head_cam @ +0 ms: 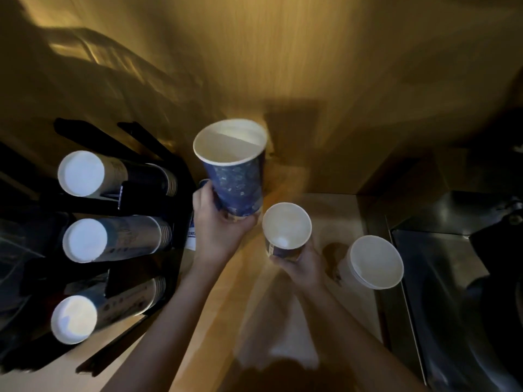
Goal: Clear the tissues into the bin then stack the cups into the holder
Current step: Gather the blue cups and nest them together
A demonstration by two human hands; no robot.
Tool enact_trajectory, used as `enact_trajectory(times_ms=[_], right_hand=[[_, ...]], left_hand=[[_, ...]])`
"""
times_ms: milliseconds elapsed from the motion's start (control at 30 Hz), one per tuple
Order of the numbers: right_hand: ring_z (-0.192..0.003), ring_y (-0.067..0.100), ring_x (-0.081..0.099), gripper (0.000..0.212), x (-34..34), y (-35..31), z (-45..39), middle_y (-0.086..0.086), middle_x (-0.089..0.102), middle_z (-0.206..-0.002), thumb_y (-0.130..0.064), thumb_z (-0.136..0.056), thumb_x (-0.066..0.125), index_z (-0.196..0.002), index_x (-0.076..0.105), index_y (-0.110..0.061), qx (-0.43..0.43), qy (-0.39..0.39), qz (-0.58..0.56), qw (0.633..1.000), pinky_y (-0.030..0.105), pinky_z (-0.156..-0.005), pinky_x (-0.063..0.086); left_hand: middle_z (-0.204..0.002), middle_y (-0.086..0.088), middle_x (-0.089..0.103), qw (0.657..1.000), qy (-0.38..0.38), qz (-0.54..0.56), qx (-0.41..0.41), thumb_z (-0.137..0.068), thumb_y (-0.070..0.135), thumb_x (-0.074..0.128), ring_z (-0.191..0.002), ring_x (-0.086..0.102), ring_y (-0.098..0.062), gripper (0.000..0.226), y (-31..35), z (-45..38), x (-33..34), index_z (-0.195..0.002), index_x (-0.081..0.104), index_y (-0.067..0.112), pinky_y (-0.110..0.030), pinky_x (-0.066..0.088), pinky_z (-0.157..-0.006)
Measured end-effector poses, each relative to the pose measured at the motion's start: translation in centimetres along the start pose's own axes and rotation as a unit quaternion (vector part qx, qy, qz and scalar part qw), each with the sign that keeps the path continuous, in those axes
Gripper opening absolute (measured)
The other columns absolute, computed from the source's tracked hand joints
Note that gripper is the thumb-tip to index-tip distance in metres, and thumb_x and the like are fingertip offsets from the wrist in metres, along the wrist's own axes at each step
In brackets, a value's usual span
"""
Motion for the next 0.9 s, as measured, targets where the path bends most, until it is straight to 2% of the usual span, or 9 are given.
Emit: enact_trajectory(times_ms=[67, 167, 267, 400, 500, 567, 633, 700, 900], right_hand=[[-0.099, 0.013, 0.053, 0.077, 0.0, 0.0, 0.0, -0.003, 0.058, -0.105, -0.013, -0.059, 0.084, -0.124, 0.043, -0.012, 0.009, -0.002, -0.012, 1.000, 0.023, -0.081, 0.037], [-0.096, 0.019, 0.062, 0.073, 0.2, 0.3, -0.1, 0.004, 0.067, -0.103, -0.015, -0.055, 0.085, -0.118, 0.049, -0.011, 0.023, 0.003, -0.017, 1.000, 0.025, -0.075, 0.042], [-0.094, 0.023, 0.065, 0.077, 0.2, 0.3, 0.1, 0.005, 0.070, -0.102, -0.036, -0.046, 0.079, -0.114, 0.048, -0.019, 0.027, -0.002, -0.003, 1.000, 0.034, -0.082, 0.051], [-0.103, 0.019, 0.057, 0.076, 0.0, -0.1, 0.2, 0.001, 0.063, -0.113, -0.021, -0.056, 0.082, -0.122, 0.042, -0.022, 0.018, -0.023, -0.008, 1.000, 0.030, -0.087, 0.046], [-0.102, 0.012, 0.052, 0.075, -0.1, -0.1, 0.1, -0.007, 0.056, -0.109, -0.020, -0.058, 0.083, -0.121, 0.042, -0.022, 0.001, -0.025, 0.004, 1.000, 0.026, -0.086, 0.041], [-0.099, 0.011, 0.052, 0.071, -0.2, 0.0, 0.1, -0.009, 0.055, -0.103, -0.020, -0.059, 0.083, -0.118, 0.044, -0.022, 0.000, -0.022, 0.003, 1.000, 0.025, -0.084, 0.040], [-0.098, 0.016, 0.057, 0.068, -0.2, 0.1, 0.0, -0.008, 0.057, -0.099, -0.020, -0.059, 0.083, -0.115, 0.046, -0.021, 0.001, -0.016, 0.004, 1.000, 0.025, -0.081, 0.043], [-0.097, 0.016, 0.058, 0.067, 0.0, 0.2, 0.1, -0.006, 0.059, -0.100, -0.023, -0.060, 0.083, -0.115, 0.046, -0.022, 0.008, -0.024, 0.000, 1.000, 0.027, -0.083, 0.046], [-0.090, 0.015, 0.052, 0.055, -0.7, 0.0, 0.2, 0.004, 0.057, -0.104, -0.020, -0.074, 0.073, -0.122, 0.047, -0.013, 0.022, -0.046, 0.021, 0.998, 0.025, -0.077, 0.041]], left_hand=[[-0.118, -0.007, 0.053, 0.997, -0.016, 0.077, -0.001, -0.044, 0.039, 0.081, -0.108, 0.057, -0.019, 0.080, 1.4, 0.6, 0.4, -0.113, 0.046, 0.017, -0.032, 0.053, -0.089], [-0.106, -0.004, 0.068, 0.995, -0.071, 0.074, -0.004, -0.043, 0.040, 0.082, -0.097, 0.065, -0.009, 0.067, 1.6, 1.6, 2.5, -0.099, 0.063, 0.008, -0.015, 0.052, -0.081], [-0.108, -0.006, 0.068, 0.992, -0.116, 0.042, 0.000, -0.046, 0.037, 0.081, -0.101, 0.064, -0.015, 0.071, 0.1, 2.4, 4.5, -0.107, 0.061, 0.007, -0.017, 0.052, -0.083], [-0.109, 0.005, 0.058, 0.989, -0.141, 0.040, 0.003, -0.047, 0.025, 0.077, -0.104, 0.055, -0.008, 0.075, -0.9, 2.8, 5.3, -0.116, 0.051, 0.011, 0.002, 0.041, -0.078], [-0.120, 0.023, 0.046, 0.984, -0.166, 0.066, 0.013, -0.048, 0.030, 0.080, -0.115, 0.045, 0.009, 0.095, -0.6, 3.2, 5.3, -0.129, 0.030, 0.031, 0.002, 0.035, -0.090], [-0.131, 0.019, 0.043, 0.983, -0.179, 0.050, 0.011, -0.051, 0.036, 0.081, -0.122, 0.039, 0.007, 0.106, -0.6, 3.4, 5.5, -0.138, 0.020, 0.031, -0.001, 0.033, -0.095], [-0.139, 0.008, 0.042, 0.983, -0.181, 0.003, 0.022, -0.054, 0.041, 0.080, -0.124, 0.036, 0.002, 0.104, -0.5, 3.6, 5.7, -0.140, 0.023, 0.024, -0.007, 0.031, -0.098], [-0.143, 0.003, 0.040, 0.983, -0.175, -0.039, 0.036, -0.059, 0.044, 0.075, -0.121, 0.031, 0.004, 0.094, -0.6, 3.9, 5.8, -0.139, 0.029, 0.022, -0.004, 0.026, -0.095], [-0.147, 0.004, 0.036, 0.980, -0.161, -0.095, 0.069, -0.067, 0.050, 0.072, -0.127, 0.026, 0.003, 0.091, -1.5, 4.2, 5.9, -0.141, 0.028, 0.023, -0.019, 0.026, -0.103]])
Point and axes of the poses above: each hand's wrist, its own z-axis away from the middle knuckle, its own x-axis out of the palm, y = z × x, the point moved 4 cm from there along -z, towards the middle knuckle
